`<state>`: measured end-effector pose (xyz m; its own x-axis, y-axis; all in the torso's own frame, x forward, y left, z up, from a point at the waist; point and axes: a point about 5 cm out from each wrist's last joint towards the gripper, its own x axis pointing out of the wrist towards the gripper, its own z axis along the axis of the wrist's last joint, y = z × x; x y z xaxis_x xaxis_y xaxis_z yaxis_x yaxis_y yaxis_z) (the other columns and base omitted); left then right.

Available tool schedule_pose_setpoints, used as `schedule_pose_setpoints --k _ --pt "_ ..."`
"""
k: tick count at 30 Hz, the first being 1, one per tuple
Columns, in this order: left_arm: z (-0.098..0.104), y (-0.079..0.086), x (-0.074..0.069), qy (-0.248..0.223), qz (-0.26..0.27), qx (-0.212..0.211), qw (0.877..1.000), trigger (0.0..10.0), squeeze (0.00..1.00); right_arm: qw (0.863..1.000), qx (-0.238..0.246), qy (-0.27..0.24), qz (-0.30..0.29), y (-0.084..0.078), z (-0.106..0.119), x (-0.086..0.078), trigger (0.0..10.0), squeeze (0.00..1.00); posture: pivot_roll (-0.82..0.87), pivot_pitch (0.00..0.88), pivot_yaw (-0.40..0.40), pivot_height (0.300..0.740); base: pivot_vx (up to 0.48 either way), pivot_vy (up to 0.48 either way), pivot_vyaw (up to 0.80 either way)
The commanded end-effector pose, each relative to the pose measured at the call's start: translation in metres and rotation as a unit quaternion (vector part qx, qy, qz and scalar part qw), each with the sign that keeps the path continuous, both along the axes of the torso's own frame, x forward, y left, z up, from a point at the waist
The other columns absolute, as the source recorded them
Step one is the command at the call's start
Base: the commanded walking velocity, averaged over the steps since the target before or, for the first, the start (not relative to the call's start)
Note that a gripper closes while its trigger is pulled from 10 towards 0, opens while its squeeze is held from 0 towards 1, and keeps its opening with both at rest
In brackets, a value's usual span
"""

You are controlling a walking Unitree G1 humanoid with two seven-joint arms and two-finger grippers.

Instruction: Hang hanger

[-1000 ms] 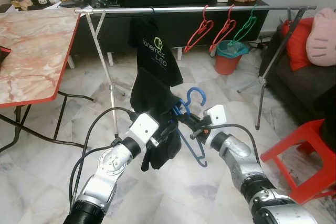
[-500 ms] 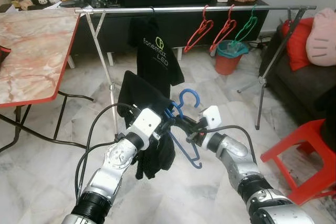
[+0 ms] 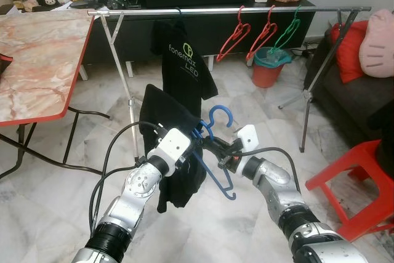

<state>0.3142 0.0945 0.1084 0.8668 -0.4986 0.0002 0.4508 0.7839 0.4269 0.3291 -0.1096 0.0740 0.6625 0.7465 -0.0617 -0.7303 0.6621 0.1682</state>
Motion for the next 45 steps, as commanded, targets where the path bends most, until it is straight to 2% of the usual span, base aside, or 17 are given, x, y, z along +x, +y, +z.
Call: schedule_pose_setpoints --k 1,14,17,29,37,39,45 --pt "-0.004 0.006 0.003 0.01 0.019 0.011 1.0 0.0 0.0 0.999 0.019 -0.031 0.01 0.002 0.013 0.003 0.0 0.0 0.04 0.0 -0.042 0.74 0.0 0.0 0.0" --pt "-0.005 0.008 0.006 0.009 0.031 0.021 0.999 0.0 0.0 0.999 0.016 -0.027 0.025 0.001 0.009 -0.002 0.0 0.0 0.04 0.0 -0.037 0.74 0.0 0.0 0.0" --pt "-0.003 0.01 0.007 0.007 0.034 0.021 0.999 0.0 0.0 0.999 -0.005 -0.023 0.027 -0.001 0.004 -0.004 0.0 0.0 0.04 0.0 -0.037 0.74 0.0 0.0 0.0" --pt "-0.004 0.012 0.007 0.007 0.04 0.022 0.999 0.0 0.0 0.999 -0.037 -0.006 0.03 -0.008 -0.01 -0.012 0.0 0.0 0.04 0.0 -0.036 0.74 0.0 0.0 0.0" --pt "0.005 0.028 0.014 -0.019 0.084 0.034 0.996 0.0 0.0 0.993 -0.105 0.016 0.047 -0.014 -0.028 -0.023 0.0 0.0 0.04 0.0 -0.036 0.74 0.0 0.0 0.0" --pt "0.008 0.037 0.017 -0.029 0.111 0.042 0.992 0.0 0.0 0.986 -0.144 0.035 0.07 -0.018 -0.042 -0.034 0.0 0.0 0.04 0.0 -0.036 0.74 0.0 0.0 0.0" --pt "0.01 0.044 0.02 -0.037 0.144 0.044 0.988 0.0 0.0 0.98 -0.173 0.055 0.085 -0.024 -0.053 -0.043 0.0 0.0 0.04 0.0 -0.036 0.74 0.0 0.0 0.0"
